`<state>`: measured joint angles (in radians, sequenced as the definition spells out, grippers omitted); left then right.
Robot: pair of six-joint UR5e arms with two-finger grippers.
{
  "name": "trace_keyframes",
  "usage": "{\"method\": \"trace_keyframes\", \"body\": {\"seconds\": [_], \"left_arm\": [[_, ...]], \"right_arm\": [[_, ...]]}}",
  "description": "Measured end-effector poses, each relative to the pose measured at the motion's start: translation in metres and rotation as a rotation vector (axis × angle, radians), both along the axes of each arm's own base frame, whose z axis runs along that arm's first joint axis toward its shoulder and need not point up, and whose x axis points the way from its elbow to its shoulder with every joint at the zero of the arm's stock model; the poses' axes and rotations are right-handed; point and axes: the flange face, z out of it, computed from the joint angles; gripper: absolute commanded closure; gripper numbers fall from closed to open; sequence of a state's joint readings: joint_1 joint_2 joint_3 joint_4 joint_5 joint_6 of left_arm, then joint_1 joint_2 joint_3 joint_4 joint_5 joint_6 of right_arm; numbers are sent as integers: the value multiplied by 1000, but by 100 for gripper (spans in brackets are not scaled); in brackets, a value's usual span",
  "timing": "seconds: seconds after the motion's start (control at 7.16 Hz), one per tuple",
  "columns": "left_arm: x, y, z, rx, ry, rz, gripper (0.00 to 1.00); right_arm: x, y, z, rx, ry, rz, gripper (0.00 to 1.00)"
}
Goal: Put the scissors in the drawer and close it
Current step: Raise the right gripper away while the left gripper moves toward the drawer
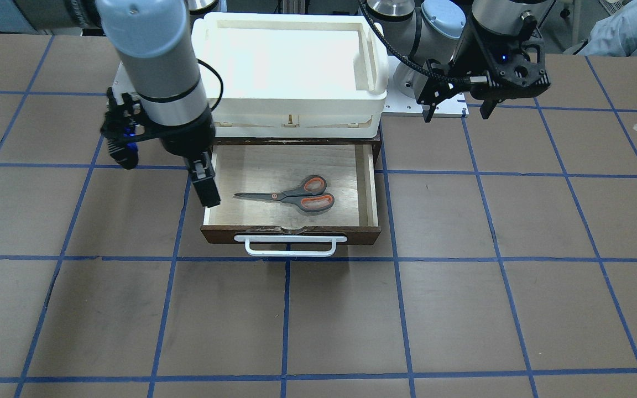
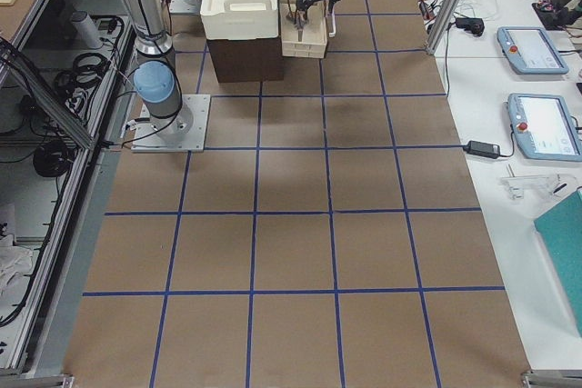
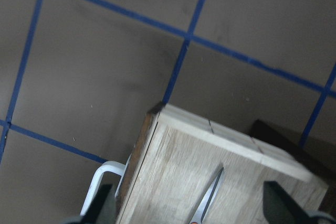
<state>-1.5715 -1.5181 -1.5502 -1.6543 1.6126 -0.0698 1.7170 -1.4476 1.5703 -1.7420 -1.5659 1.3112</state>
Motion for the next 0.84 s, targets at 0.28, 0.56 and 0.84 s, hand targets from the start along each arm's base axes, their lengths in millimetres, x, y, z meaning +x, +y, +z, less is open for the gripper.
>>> {"method": "trace_keyframes", "body": {"seconds": [0.28,0.56,0.84], "left_arm": [[-45,-37,-25,-13,-2,14,0],[-107,-85,-69,-11,-8,58,0],[-167,-128,-121,-11,-8,83,0]], "right_arm": [[-62,5,32,-15,49,193,0],[-78,16,48,-20,85,435,0],[-80,29,63,-40,118,702,0]]}}
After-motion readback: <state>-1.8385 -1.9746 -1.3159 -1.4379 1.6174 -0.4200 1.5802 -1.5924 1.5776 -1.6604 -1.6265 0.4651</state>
